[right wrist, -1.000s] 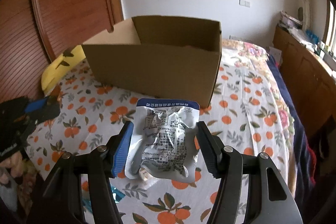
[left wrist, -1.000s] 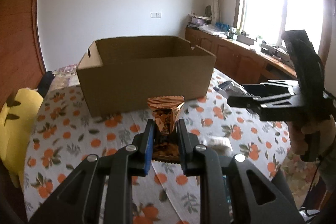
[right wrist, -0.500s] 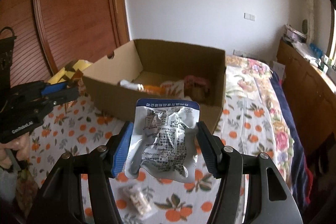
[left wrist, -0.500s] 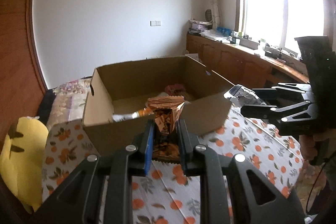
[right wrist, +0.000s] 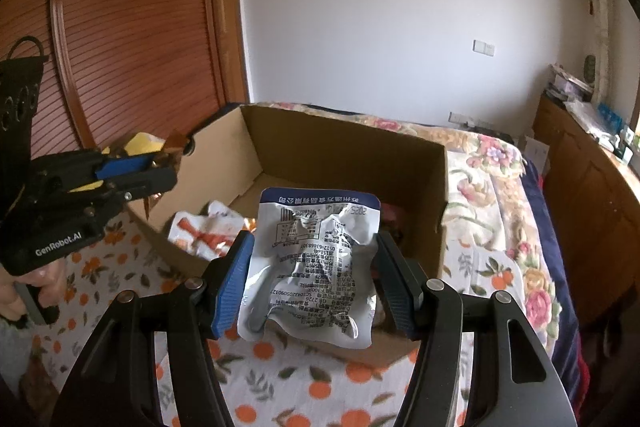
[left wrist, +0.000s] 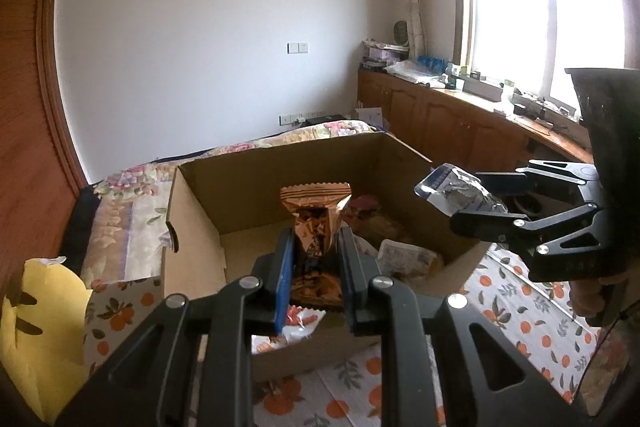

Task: Organize snacks
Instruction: 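Carry both held snacks into the cardboard box and open both tools, then withdraw both tools from the box back to the table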

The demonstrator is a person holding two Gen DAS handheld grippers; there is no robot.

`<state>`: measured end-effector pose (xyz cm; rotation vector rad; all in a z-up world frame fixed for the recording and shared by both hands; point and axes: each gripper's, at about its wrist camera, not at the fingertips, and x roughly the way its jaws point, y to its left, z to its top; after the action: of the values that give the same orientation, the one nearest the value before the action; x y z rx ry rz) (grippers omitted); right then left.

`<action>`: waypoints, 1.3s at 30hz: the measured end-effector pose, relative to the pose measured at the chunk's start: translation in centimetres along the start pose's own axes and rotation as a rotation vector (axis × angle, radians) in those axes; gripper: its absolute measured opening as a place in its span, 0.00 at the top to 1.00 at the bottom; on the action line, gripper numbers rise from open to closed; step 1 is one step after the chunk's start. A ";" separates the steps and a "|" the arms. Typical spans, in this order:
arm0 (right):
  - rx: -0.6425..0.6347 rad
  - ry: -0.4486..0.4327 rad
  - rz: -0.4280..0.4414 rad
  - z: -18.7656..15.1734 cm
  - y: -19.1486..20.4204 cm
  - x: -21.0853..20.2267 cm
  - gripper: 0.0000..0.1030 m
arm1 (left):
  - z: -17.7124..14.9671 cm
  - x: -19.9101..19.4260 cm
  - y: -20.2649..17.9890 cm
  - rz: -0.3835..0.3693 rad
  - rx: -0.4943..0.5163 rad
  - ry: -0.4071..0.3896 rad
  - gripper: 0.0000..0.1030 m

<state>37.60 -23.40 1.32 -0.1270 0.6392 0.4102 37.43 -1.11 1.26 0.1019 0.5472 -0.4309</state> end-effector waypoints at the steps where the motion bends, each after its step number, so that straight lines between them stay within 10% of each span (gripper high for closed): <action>1: -0.001 0.003 0.001 0.2 -0.1 0.5 0.39 | 0.0 0.3 0.1 0.000 -0.003 0.001 0.82; 19: 0.006 0.081 0.004 0.0 -0.9 7.8 0.39 | -1.5 5.0 1.4 -0.003 -0.032 0.069 0.81; 39: 0.034 0.028 0.055 -0.6 0.1 2.5 0.31 | -2.4 0.3 -1.4 0.011 0.000 0.047 0.54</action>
<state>39.05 -22.56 -0.65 -0.0834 0.6779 0.4514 35.89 -1.93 -0.92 0.1151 0.5930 -0.4191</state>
